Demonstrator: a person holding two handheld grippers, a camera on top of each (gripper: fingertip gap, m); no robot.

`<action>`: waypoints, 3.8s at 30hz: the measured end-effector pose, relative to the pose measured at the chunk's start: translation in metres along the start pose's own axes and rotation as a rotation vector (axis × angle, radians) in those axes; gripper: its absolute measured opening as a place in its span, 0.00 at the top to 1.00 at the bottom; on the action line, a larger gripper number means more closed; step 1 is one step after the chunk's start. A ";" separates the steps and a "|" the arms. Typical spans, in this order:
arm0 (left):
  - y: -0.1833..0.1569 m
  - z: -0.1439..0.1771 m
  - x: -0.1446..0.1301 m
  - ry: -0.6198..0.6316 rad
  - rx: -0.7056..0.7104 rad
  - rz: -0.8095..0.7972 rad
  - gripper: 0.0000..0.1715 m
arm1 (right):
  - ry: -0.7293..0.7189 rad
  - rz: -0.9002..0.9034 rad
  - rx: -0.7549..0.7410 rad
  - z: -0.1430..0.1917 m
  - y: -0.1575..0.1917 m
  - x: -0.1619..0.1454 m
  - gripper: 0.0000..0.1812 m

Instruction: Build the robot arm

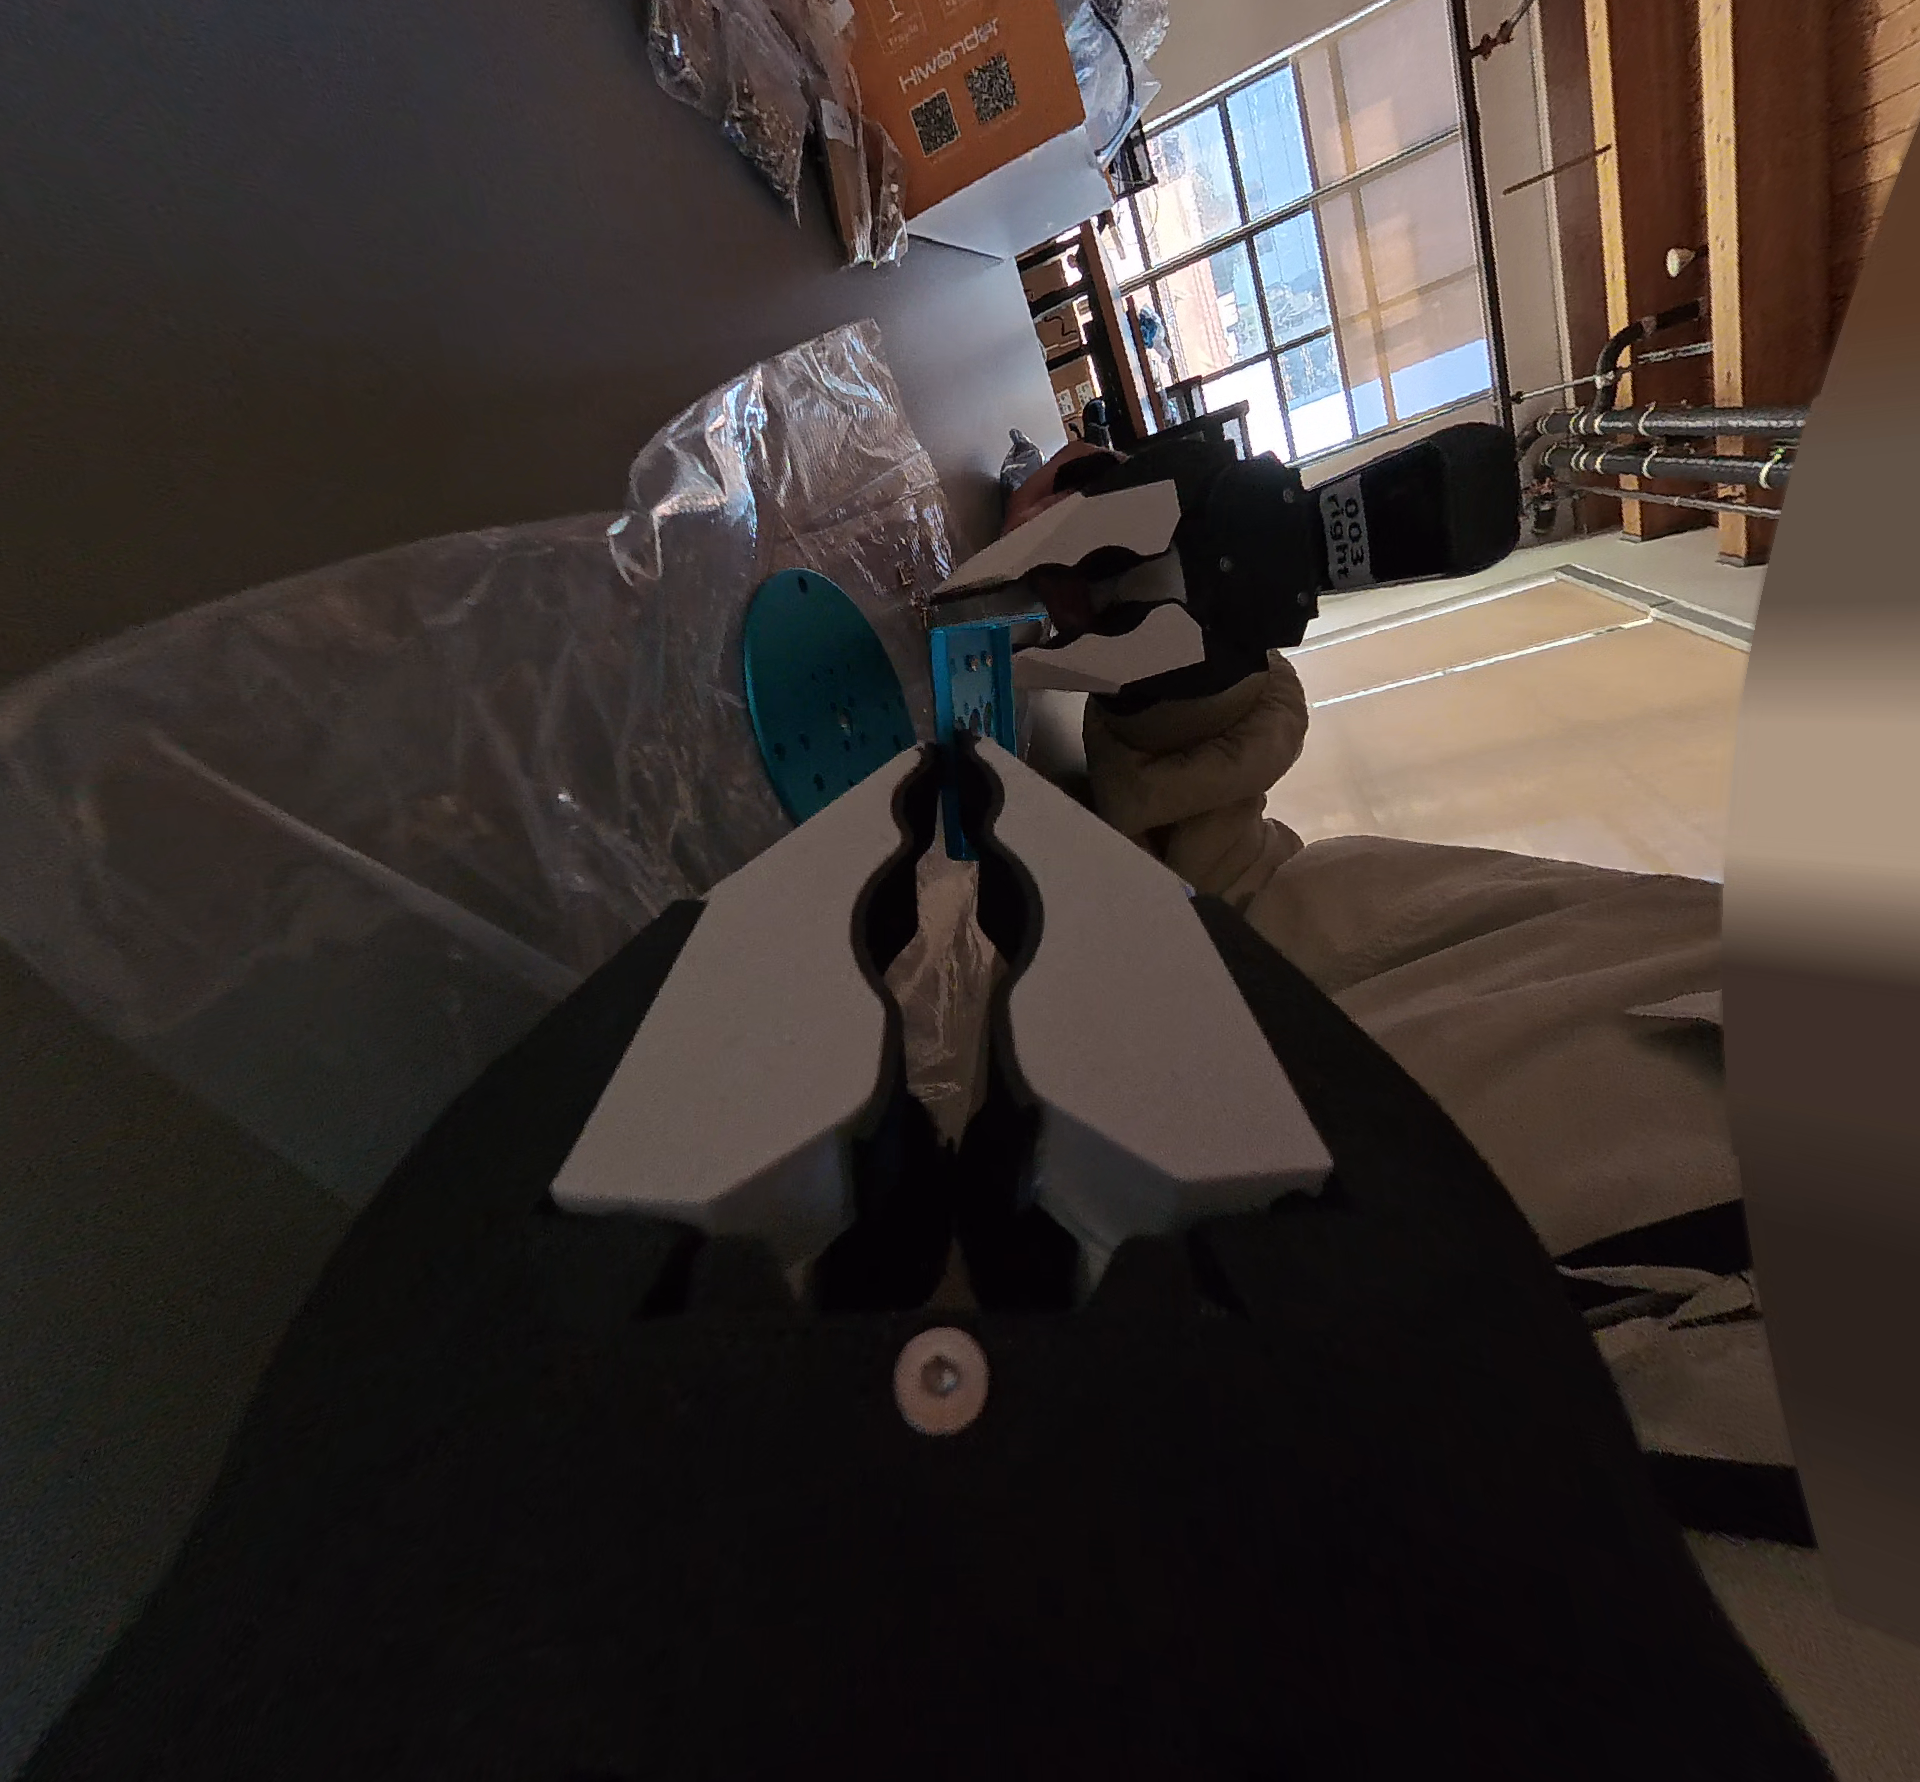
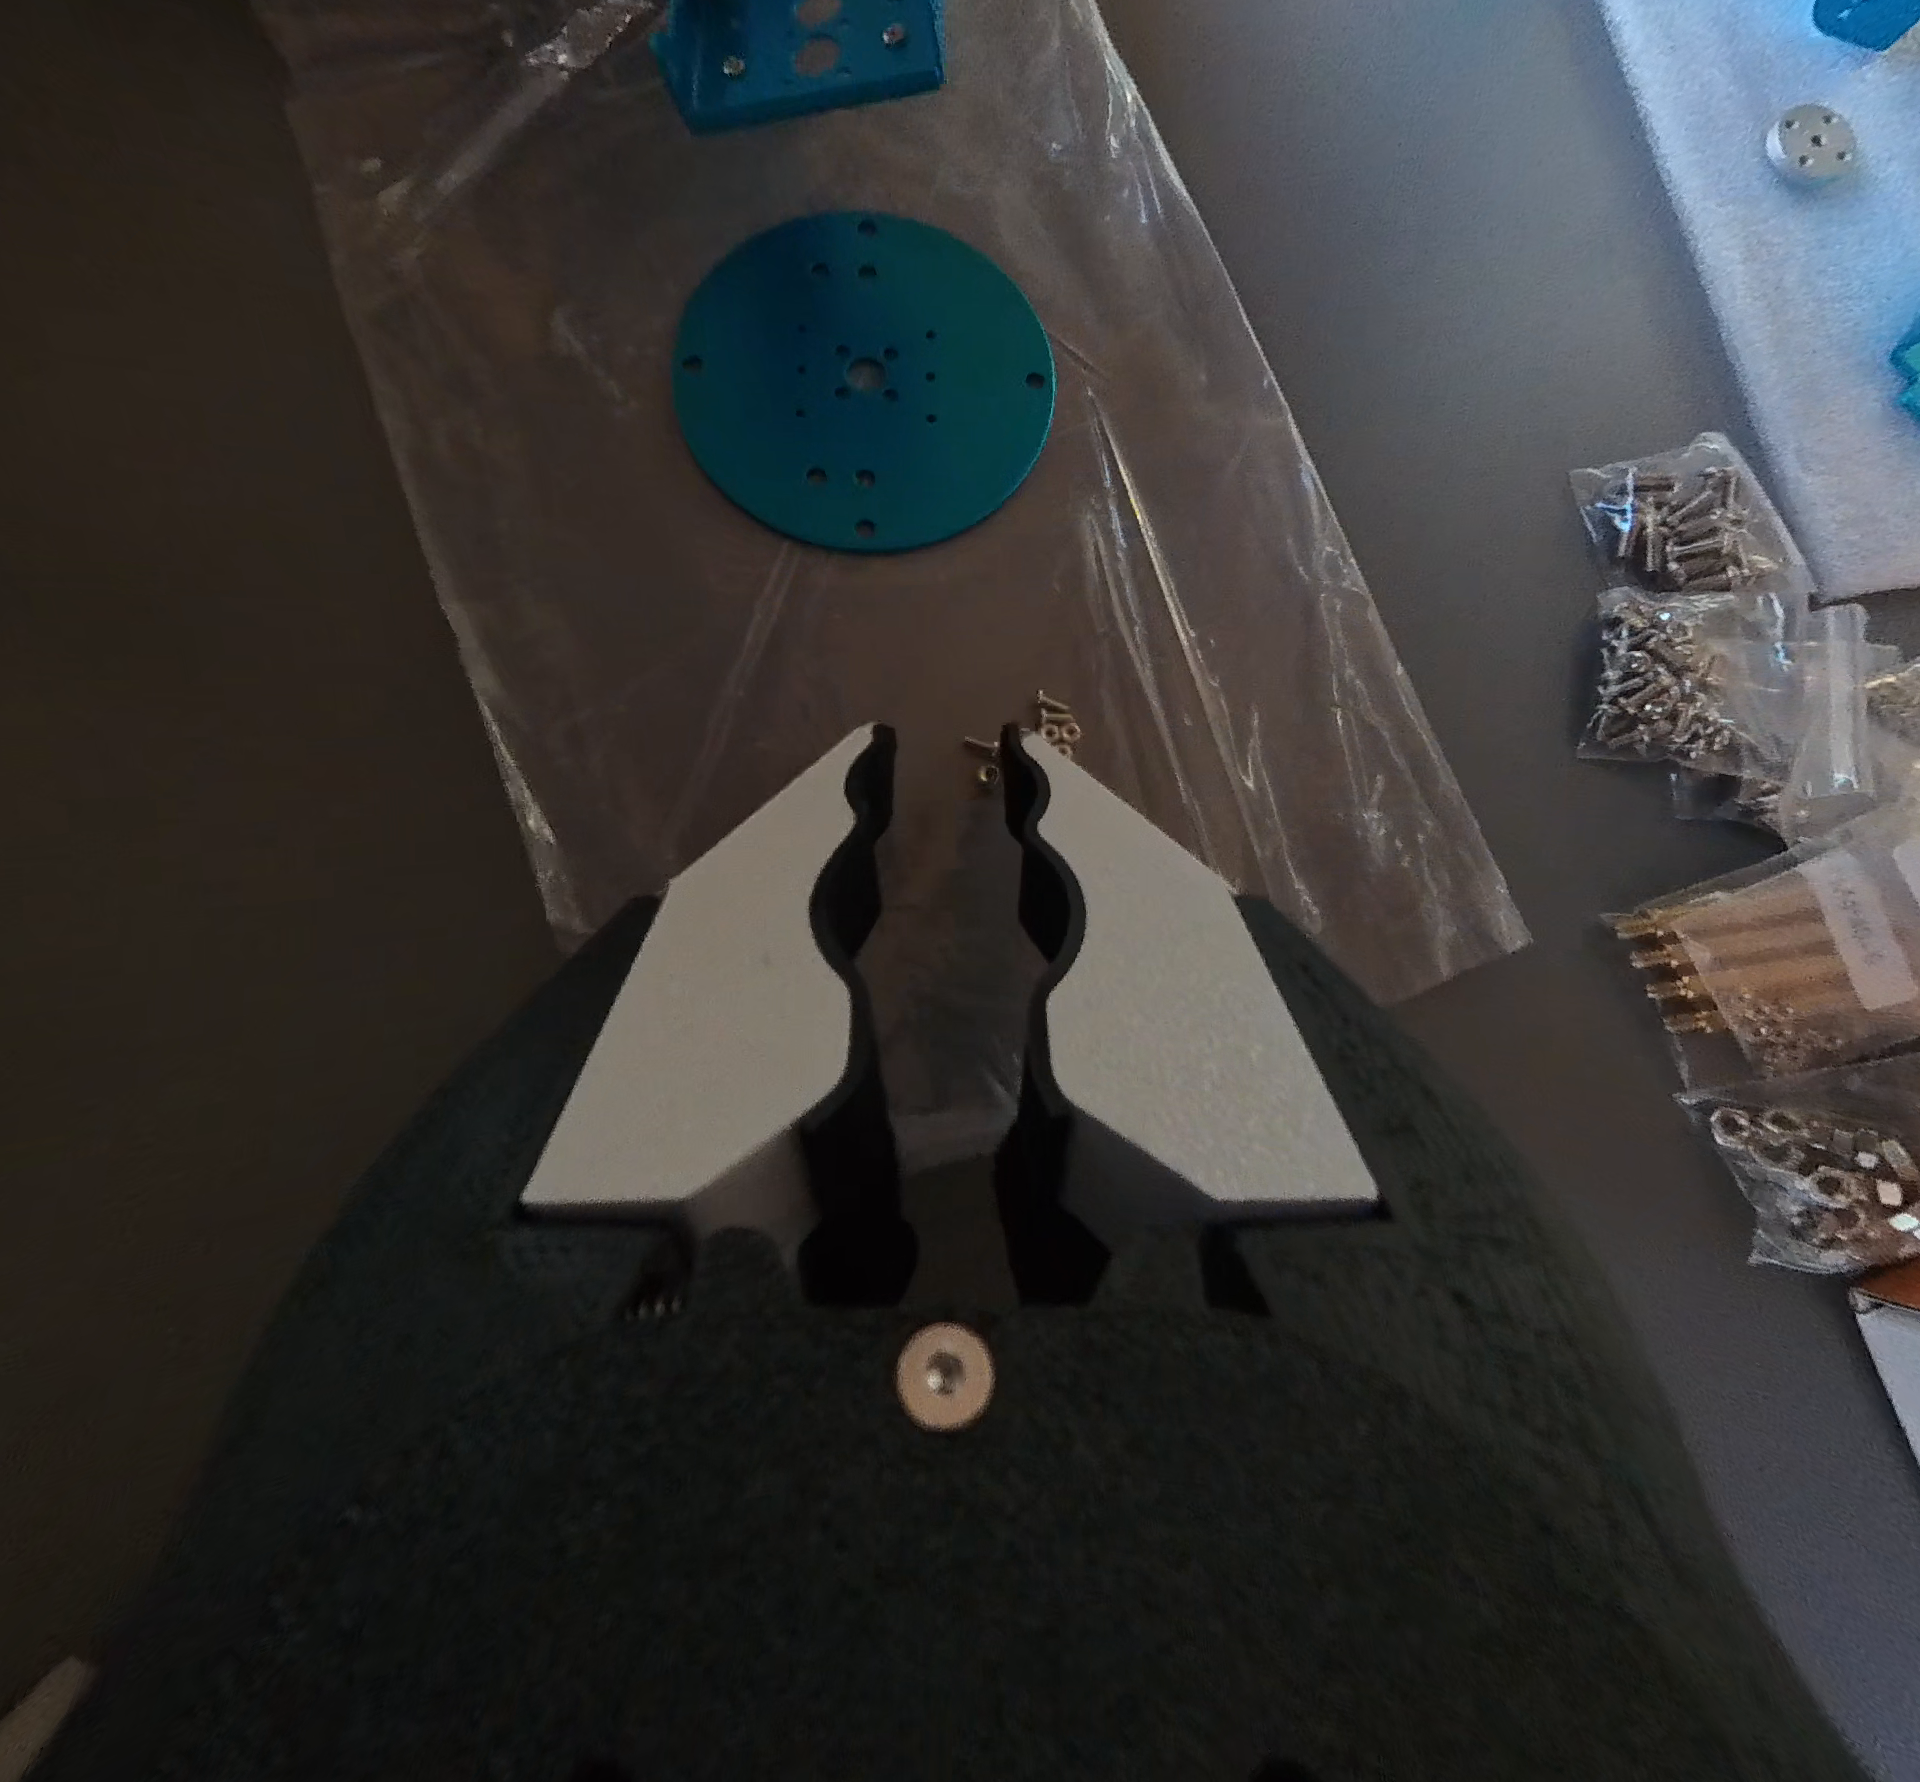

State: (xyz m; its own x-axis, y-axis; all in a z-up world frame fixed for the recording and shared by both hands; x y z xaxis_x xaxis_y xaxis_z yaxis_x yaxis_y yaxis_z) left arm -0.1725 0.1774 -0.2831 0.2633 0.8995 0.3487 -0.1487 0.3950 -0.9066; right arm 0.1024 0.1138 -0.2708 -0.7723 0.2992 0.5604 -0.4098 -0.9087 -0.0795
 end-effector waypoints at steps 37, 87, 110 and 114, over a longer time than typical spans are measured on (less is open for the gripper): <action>-0.001 -0.002 -0.001 0.006 0.011 -0.011 0.99 | -0.039 0.078 0.106 0.000 0.006 -0.010 0.95; -0.006 -0.014 -0.010 0.113 0.034 -0.055 0.99 | -0.229 0.773 -0.470 -0.040 0.070 0.073 1.00; -0.006 -0.014 -0.009 0.108 0.029 -0.049 0.99 | -0.232 0.760 -0.471 -0.040 0.071 0.073 1.00; -0.006 -0.014 -0.009 0.106 0.030 -0.048 0.99 | -0.234 0.759 -0.473 -0.040 0.071 0.074 1.00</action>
State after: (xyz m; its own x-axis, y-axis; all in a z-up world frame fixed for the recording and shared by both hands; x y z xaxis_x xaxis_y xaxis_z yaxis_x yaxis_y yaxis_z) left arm -0.1606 0.1643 -0.2842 0.3704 0.8551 0.3629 -0.1618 0.4441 -0.8812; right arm -0.0031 0.0826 -0.2680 -0.8183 -0.4412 0.3683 -0.0291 -0.6082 -0.7933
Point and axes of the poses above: each gripper's, where its closed fingertips meet, z back along the fingers, x out of its top, y = z × x across the jaws, the point moved 10 cm from there along z, back along the fingers, and after that the axes turned 9 degrees about y, right-handed, at the moved point
